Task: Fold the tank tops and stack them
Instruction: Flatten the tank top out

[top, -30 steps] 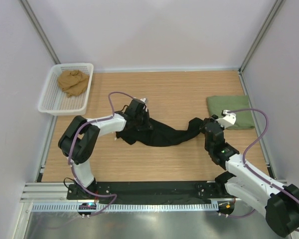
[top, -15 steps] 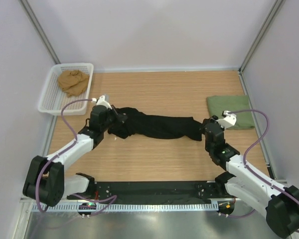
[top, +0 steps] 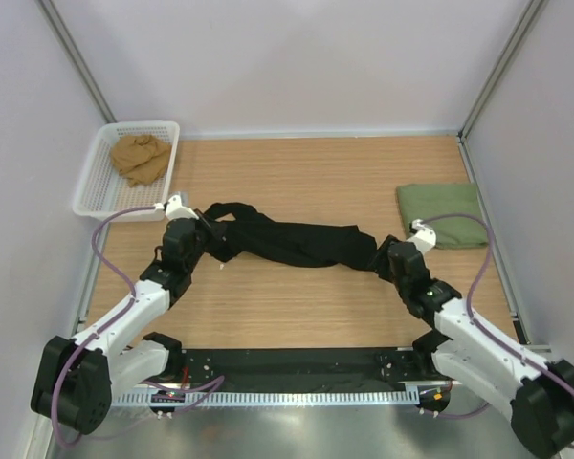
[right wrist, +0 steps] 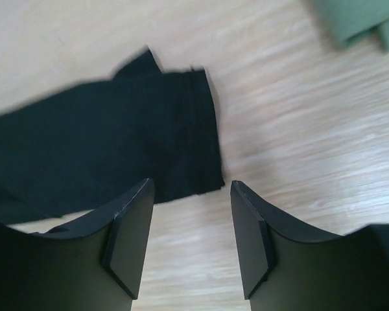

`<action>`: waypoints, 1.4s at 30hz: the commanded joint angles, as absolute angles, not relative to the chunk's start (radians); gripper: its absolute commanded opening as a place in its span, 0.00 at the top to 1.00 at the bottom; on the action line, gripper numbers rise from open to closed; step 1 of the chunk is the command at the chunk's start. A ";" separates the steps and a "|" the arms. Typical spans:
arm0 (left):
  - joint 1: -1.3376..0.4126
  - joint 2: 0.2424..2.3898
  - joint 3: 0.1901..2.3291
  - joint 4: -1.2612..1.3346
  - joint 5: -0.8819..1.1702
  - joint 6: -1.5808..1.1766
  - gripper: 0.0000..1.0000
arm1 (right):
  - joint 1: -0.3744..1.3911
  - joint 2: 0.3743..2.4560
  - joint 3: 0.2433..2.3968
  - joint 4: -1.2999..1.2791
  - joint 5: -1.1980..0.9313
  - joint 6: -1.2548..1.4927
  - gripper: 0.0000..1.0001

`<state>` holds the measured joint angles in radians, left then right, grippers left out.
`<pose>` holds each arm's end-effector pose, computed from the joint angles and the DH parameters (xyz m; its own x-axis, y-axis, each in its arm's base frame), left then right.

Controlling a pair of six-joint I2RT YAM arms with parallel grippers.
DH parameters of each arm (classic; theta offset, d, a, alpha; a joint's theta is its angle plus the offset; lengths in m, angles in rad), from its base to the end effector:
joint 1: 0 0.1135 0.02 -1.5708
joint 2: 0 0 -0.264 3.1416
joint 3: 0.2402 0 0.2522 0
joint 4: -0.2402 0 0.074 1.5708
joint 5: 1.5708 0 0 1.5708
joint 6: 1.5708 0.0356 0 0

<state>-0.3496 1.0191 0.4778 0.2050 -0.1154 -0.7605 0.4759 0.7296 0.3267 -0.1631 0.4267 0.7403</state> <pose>0.2135 -0.0735 0.2274 -0.3888 -0.5870 -0.7101 -0.0412 0.7810 -0.6231 0.1506 0.0611 0.1916 -0.4238 0.4724 -0.7728 0.2429 0.8813 0.4055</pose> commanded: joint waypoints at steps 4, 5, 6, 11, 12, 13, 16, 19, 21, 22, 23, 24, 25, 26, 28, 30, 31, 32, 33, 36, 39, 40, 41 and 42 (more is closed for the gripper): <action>-0.341 1.035 0.482 0.193 -0.233 -0.796 1.00 | 0.477 1.021 0.463 -0.131 0.244 0.631 0.37; -0.339 1.034 0.480 0.192 -0.235 -0.799 1.00 | 0.476 1.050 0.480 -0.127 0.245 0.627 0.35; -0.337 1.035 0.479 0.189 -0.241 -0.805 1.00 | 0.472 1.081 0.511 -0.117 0.241 0.623 0.30; -0.327 1.055 0.482 0.183 -0.233 -0.818 1.00 | 0.451 1.267 0.621 -0.100 0.256 0.621 0.27; -0.327 1.060 0.485 0.180 -0.232 -0.821 1.00 | 0.443 1.288 0.652 -0.106 0.276 0.621 0.27; -0.325 1.063 0.488 0.173 -0.230 -0.824 1.00 | 0.424 1.313 0.664 -0.104 0.281 0.621 0.27; -0.319 1.074 0.492 0.164 -0.230 -0.828 1.00 | 0.364 1.364 0.677 -0.053 0.227 0.629 0.27; -0.313 1.083 0.497 0.155 -0.232 -0.838 1.00 | 0.253 1.410 0.667 0.044 0.041 0.647 0.30; -0.308 1.094 0.499 0.152 -0.226 -0.842 1.00 | 0.218 1.449 0.669 0.081 -0.038 0.655 0.35; -0.308 1.095 0.500 0.155 -0.222 -0.842 1.00 | 0.215 1.463 0.672 0.096 -0.069 0.655 0.35; -0.308 1.100 0.500 0.156 -0.215 -0.842 1.00 | 0.215 1.473 0.673 0.104 -0.081 0.655 0.36; -0.308 1.107 0.503 0.160 -0.210 -0.842 1.00 | 0.216 1.485 0.669 0.124 -0.095 0.661 0.36; -0.308 1.112 0.505 0.160 -0.207 -0.842 1.00 | 0.215 1.488 0.666 0.129 -0.103 0.661 0.36; -0.307 1.114 0.506 0.160 -0.201 -0.842 1.00 | 0.216 1.491 0.664 0.132 -0.116 0.661 0.36; -0.308 1.123 0.509 0.160 -0.196 -0.842 1.00 | 0.216 1.500 0.661 0.133 -0.126 0.661 0.36; -0.307 1.124 0.512 0.161 -0.189 -0.841 1.00 | 0.215 1.508 0.661 0.143 -0.158 0.660 0.53; -0.308 1.124 0.512 0.163 -0.187 -0.839 1.00 | 0.213 1.511 0.663 0.150 -0.166 0.661 0.64; -0.308 1.123 0.511 0.163 -0.187 -0.839 1.00 | 0.213 1.511 0.666 0.153 -0.176 0.658 0.76; -0.307 1.121 0.512 0.163 -0.186 -0.839 1.00 | 0.212 1.509 0.675 0.153 -0.175 0.654 0.97; -0.307 1.114 0.515 0.173 -0.178 -0.828 1.00 | 0.204 1.474 0.704 0.124 -0.147 0.649 0.99; -0.307 1.123 0.544 0.163 -0.192 -0.813 1.00 | 0.192 1.437 0.762 0.091 -0.118 0.646 0.99; -0.304 1.129 0.560 0.150 -0.195 -0.818 1.00 | 0.189 1.431 0.787 0.078 -0.114 0.641 0.99; -0.295 1.146 0.601 0.121 -0.184 -0.836 1.00 | 0.187 1.431 0.811 0.066 -0.110 0.638 0.99; -0.281 1.155 0.621 0.111 -0.161 -0.847 1.00 | 0.184 1.431 0.866 0.037 -0.113 0.632 0.99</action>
<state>-0.3080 1.1362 0.5259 0.1196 -0.1757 -0.8333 0.1947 1.4902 0.7315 0.0463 -0.1295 0.6529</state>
